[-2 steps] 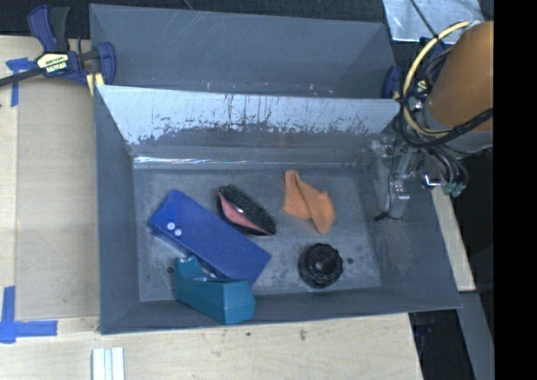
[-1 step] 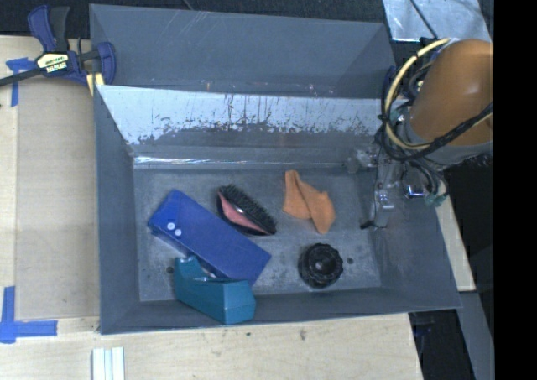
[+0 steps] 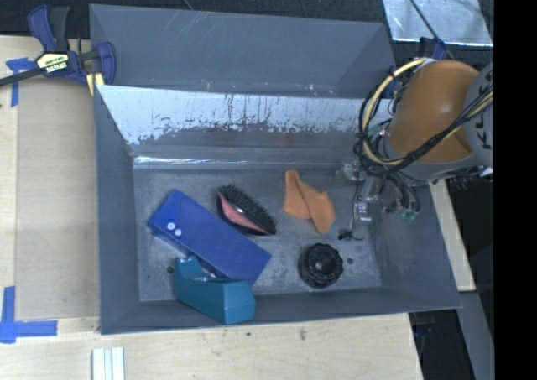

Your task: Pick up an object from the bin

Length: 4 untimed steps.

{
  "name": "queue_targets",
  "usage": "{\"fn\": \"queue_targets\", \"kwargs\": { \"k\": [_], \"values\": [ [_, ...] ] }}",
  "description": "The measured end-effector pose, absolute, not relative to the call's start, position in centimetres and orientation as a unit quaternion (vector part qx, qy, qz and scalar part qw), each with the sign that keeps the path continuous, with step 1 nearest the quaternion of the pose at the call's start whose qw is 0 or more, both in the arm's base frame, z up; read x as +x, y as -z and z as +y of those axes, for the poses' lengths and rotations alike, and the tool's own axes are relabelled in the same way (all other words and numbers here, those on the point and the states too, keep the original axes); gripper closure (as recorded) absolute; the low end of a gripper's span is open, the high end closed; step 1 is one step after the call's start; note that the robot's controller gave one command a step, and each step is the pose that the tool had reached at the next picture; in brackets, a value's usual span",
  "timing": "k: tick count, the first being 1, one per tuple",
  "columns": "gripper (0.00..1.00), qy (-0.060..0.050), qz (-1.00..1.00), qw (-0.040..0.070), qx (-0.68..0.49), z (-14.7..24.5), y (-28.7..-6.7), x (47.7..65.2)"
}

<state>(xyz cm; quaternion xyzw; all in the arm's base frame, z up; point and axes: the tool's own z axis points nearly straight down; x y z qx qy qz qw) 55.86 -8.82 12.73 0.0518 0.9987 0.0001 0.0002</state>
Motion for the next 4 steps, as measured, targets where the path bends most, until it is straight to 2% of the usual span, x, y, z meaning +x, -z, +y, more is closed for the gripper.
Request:
{"fn": "queue_targets", "kwargs": {
  "k": [1, 2, 3, 4],
  "values": [
    [0.00, 0.000, 0.995, 0.001, 0.103, -6.8, -10.6, 55.9],
    [1.00, 0.001, 0.999, 0.004, 0.036, -4.3, -7.3, 58.3],
    [1.00, 0.001, 0.999, 0.004, 0.036, -4.3, -7.3, 58.3],
    [1.00, 0.000, 1.000, 0.002, 0.026, -5.1, -19.6, 59.4]
  ]
}}
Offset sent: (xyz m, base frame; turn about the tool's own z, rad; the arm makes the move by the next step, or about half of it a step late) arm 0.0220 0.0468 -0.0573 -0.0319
